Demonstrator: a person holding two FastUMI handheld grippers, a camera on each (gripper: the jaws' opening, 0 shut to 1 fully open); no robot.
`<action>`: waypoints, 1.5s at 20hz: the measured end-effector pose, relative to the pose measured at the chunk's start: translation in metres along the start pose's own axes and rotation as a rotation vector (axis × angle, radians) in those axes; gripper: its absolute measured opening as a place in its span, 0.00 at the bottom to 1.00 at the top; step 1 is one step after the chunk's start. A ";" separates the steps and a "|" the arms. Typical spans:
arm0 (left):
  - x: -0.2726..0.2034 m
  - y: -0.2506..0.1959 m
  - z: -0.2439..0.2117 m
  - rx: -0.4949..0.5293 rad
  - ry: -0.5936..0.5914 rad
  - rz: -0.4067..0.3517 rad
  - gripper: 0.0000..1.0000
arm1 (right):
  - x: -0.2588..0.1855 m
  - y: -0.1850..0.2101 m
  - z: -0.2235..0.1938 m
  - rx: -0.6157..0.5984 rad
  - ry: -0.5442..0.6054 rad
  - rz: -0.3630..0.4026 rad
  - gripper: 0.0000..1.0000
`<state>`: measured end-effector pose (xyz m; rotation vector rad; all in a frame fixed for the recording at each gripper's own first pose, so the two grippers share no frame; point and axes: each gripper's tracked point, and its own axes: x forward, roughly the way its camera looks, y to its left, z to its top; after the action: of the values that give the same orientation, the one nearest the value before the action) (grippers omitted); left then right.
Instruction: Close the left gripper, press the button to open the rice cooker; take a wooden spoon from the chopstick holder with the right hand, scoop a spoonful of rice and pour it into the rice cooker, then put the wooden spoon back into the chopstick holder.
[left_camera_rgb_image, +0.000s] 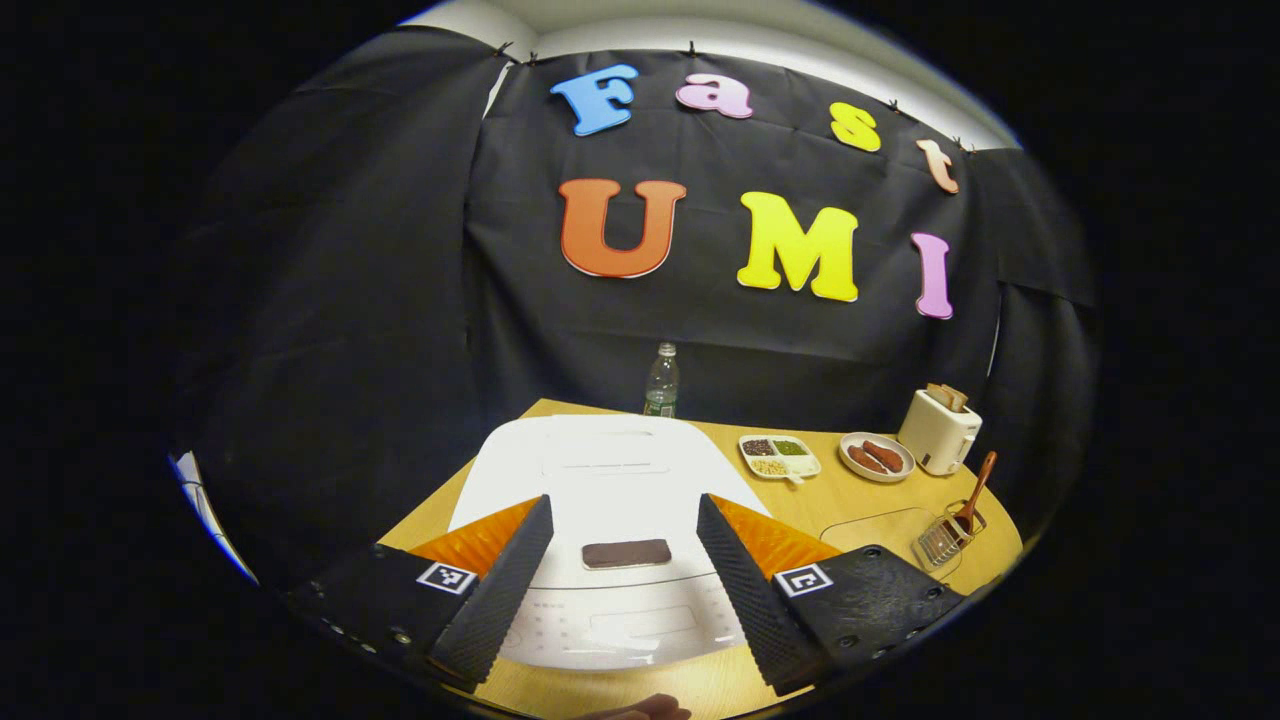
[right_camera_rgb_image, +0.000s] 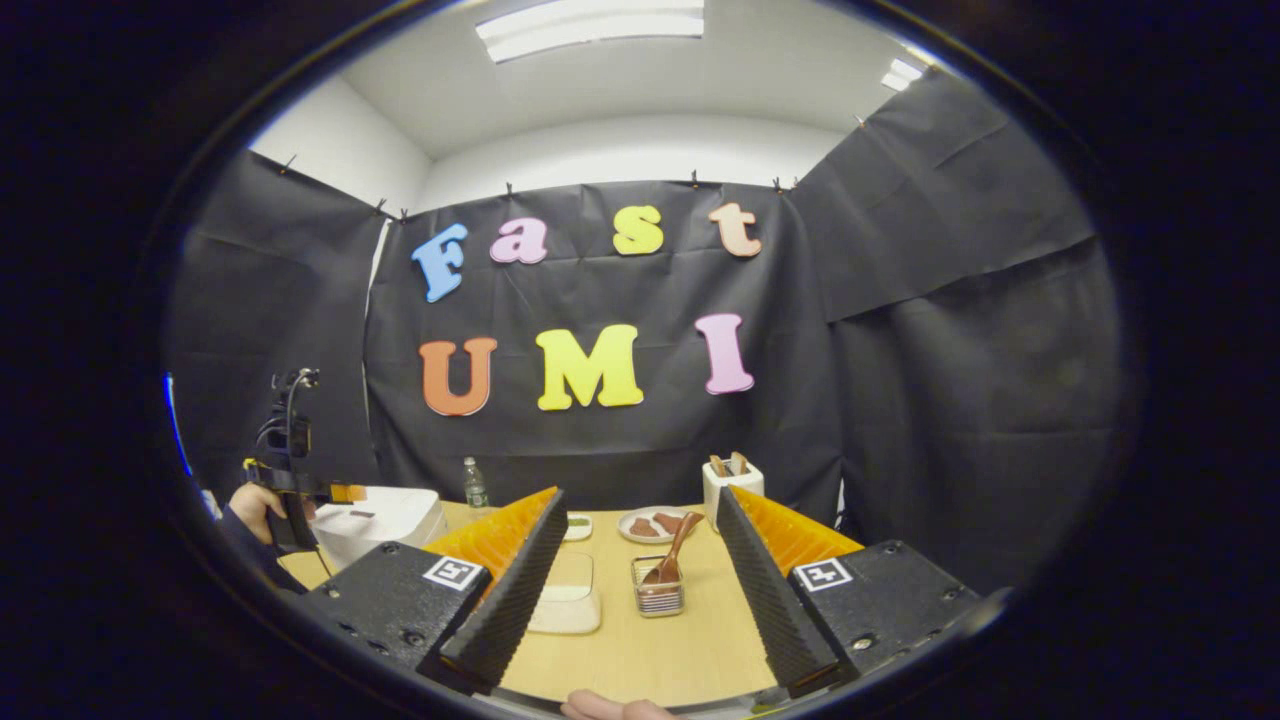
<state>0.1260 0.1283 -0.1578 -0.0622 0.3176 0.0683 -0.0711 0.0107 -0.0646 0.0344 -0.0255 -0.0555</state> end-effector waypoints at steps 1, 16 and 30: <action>-0.009 -0.005 0.004 0.015 -0.014 -0.007 0.93 | -0.001 -0.003 -0.001 0.005 0.002 -0.005 0.98; -0.143 -0.101 0.044 0.090 -0.289 -0.081 0.93 | -0.001 -0.015 -0.003 -0.020 0.026 -0.046 0.98; -0.209 -0.104 0.031 0.103 -0.362 -0.053 0.95 | 0.003 -0.011 -0.013 -0.051 0.065 -0.052 0.98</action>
<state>-0.0544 0.0146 -0.0570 0.0438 -0.0421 0.0093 -0.0687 -0.0001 -0.0776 -0.0145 0.0421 -0.1073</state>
